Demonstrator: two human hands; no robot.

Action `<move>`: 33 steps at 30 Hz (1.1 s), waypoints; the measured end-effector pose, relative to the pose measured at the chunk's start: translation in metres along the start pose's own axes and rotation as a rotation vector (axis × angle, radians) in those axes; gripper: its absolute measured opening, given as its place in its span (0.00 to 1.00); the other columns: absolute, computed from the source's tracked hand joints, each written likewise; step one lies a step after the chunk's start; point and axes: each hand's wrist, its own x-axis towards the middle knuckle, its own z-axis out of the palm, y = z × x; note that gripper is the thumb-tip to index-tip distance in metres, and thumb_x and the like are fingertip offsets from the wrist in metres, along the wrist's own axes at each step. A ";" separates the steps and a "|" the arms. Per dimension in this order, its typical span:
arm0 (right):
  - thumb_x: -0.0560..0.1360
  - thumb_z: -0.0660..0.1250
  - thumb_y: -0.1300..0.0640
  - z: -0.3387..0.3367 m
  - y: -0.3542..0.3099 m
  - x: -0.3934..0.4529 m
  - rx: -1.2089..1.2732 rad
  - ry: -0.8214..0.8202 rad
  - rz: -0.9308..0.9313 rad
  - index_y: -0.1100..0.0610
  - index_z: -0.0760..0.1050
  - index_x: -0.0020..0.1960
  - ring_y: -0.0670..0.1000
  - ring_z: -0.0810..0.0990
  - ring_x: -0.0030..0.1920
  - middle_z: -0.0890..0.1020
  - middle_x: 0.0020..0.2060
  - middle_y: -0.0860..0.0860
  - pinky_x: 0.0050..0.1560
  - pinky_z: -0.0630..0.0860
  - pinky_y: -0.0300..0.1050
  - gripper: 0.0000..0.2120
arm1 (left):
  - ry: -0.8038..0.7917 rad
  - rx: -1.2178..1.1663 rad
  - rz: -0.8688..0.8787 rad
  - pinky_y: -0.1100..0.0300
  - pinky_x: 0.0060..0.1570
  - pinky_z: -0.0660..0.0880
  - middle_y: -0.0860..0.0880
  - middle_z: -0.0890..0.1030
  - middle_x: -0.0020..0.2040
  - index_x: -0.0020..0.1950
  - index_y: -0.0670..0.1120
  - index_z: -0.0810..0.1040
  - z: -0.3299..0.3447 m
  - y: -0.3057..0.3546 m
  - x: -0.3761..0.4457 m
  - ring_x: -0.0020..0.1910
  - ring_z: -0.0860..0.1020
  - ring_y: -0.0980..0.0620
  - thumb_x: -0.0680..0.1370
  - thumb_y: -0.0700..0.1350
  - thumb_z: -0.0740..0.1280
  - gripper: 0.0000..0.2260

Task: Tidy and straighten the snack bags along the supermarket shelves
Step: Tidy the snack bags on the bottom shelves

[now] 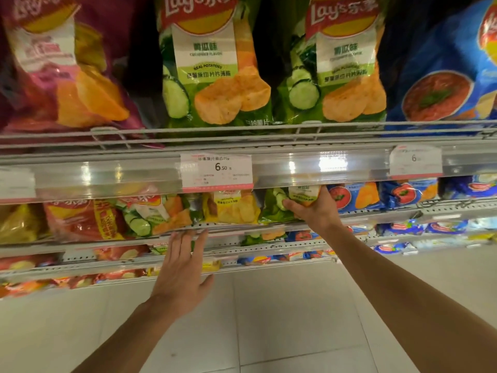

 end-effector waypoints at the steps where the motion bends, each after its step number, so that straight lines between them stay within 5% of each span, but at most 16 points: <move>1: 0.67 0.81 0.46 0.000 -0.001 0.001 -0.020 -0.012 0.008 0.55 0.70 0.68 0.45 0.80 0.47 0.81 0.51 0.46 0.39 0.74 0.29 0.35 | -0.004 -0.009 -0.002 0.46 0.78 0.51 0.44 0.55 0.76 0.81 0.49 0.46 -0.001 0.000 0.000 0.77 0.48 0.41 0.76 0.58 0.66 0.41; 8: 0.68 0.80 0.43 0.002 0.004 -0.011 -0.079 0.024 0.004 0.51 0.66 0.58 0.50 0.79 0.50 0.78 0.47 0.44 0.46 0.76 0.42 0.30 | -0.029 -0.057 -0.044 0.48 0.77 0.56 0.48 0.53 0.75 0.81 0.52 0.45 -0.005 0.002 0.002 0.78 0.48 0.43 0.78 0.60 0.64 0.39; 13: 0.71 0.79 0.47 0.004 0.007 -0.032 -0.010 0.131 -0.072 0.57 0.69 0.70 0.55 0.78 0.62 0.79 0.61 0.53 0.64 0.77 0.58 0.34 | -0.014 -0.142 -0.007 0.51 0.74 0.60 0.51 0.55 0.77 0.81 0.53 0.49 -0.013 -0.007 -0.005 0.79 0.50 0.48 0.78 0.55 0.66 0.37; 16: 0.74 0.76 0.48 0.010 0.004 -0.053 -0.051 0.316 -0.116 0.60 0.67 0.73 0.57 0.73 0.66 0.75 0.64 0.56 0.68 0.73 0.56 0.34 | 0.060 -0.232 0.007 0.55 0.74 0.61 0.52 0.58 0.77 0.80 0.50 0.58 -0.020 -0.011 -0.015 0.78 0.55 0.52 0.79 0.49 0.67 0.32; 20: 0.77 0.70 0.56 0.035 -0.009 -0.088 -0.002 0.659 -0.331 0.62 0.66 0.71 0.52 0.69 0.63 0.72 0.63 0.57 0.65 0.63 0.38 0.26 | 0.254 -0.265 0.006 0.48 0.72 0.67 0.48 0.69 0.71 0.71 0.44 0.73 -0.031 -0.026 -0.029 0.73 0.66 0.48 0.77 0.42 0.70 0.22; 22: 0.77 0.68 0.56 0.054 -0.019 -0.098 0.032 0.632 -0.382 0.61 0.67 0.69 0.50 0.68 0.61 0.72 0.61 0.55 0.63 0.65 0.38 0.23 | 0.345 -0.299 -0.036 0.47 0.69 0.69 0.46 0.71 0.68 0.69 0.43 0.74 -0.039 -0.040 -0.032 0.70 0.67 0.46 0.76 0.40 0.70 0.21; 26: 0.78 0.71 0.56 0.093 -0.043 -0.105 0.037 0.386 -0.297 0.59 0.67 0.70 0.54 0.72 0.63 0.72 0.62 0.53 0.65 0.74 0.55 0.24 | 0.443 -0.442 -0.175 0.42 0.64 0.73 0.42 0.68 0.67 0.70 0.41 0.69 -0.056 -0.065 -0.024 0.67 0.67 0.44 0.76 0.39 0.70 0.24; 33: 0.65 0.81 0.38 0.124 -0.079 -0.067 -0.036 0.076 -0.065 0.55 0.61 0.76 0.56 0.71 0.68 0.72 0.68 0.53 0.70 0.73 0.55 0.49 | 0.426 -0.849 -0.311 0.49 0.64 0.74 0.47 0.72 0.64 0.71 0.45 0.63 -0.068 -0.082 0.010 0.63 0.74 0.47 0.64 0.61 0.78 0.44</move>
